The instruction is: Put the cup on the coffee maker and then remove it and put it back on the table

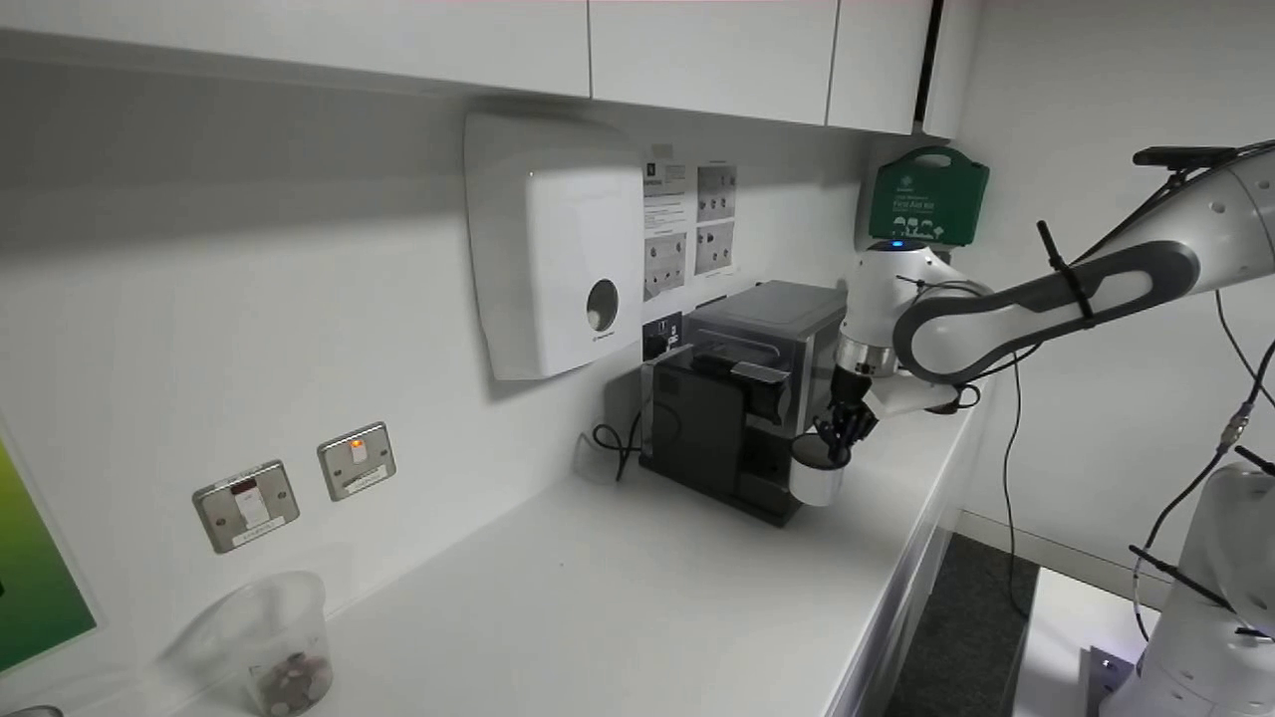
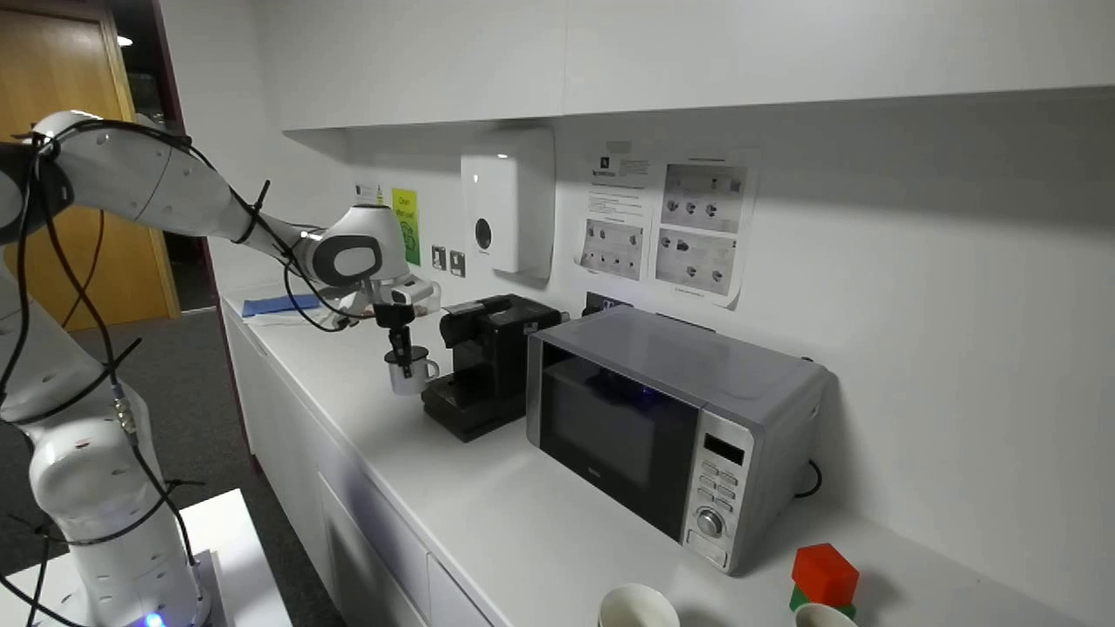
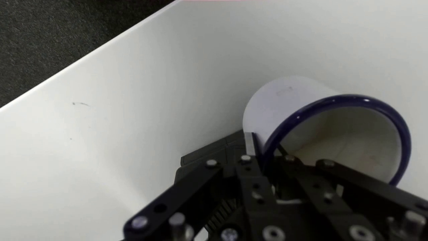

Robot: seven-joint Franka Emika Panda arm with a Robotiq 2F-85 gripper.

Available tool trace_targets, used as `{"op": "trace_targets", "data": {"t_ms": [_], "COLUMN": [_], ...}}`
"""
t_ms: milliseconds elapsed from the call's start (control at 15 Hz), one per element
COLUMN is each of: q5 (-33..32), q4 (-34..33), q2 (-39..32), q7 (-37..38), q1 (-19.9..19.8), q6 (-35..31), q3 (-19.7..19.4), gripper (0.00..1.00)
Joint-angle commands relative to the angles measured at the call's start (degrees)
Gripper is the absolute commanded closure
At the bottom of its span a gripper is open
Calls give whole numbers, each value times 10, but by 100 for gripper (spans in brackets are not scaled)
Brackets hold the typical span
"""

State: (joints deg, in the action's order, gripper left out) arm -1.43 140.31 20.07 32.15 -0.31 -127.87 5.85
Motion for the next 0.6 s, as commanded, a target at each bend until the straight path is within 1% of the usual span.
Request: {"op": "trace_targets", "data": {"t_ms": [0,533], "q5": [2,1], "q4": [-29,-45], "q2": [-7,-15], "q7": [-24,-33], "q1": [-11,-16], "q6": [27,26], "q3": [-5,-5], "gripper": [98,98]}}
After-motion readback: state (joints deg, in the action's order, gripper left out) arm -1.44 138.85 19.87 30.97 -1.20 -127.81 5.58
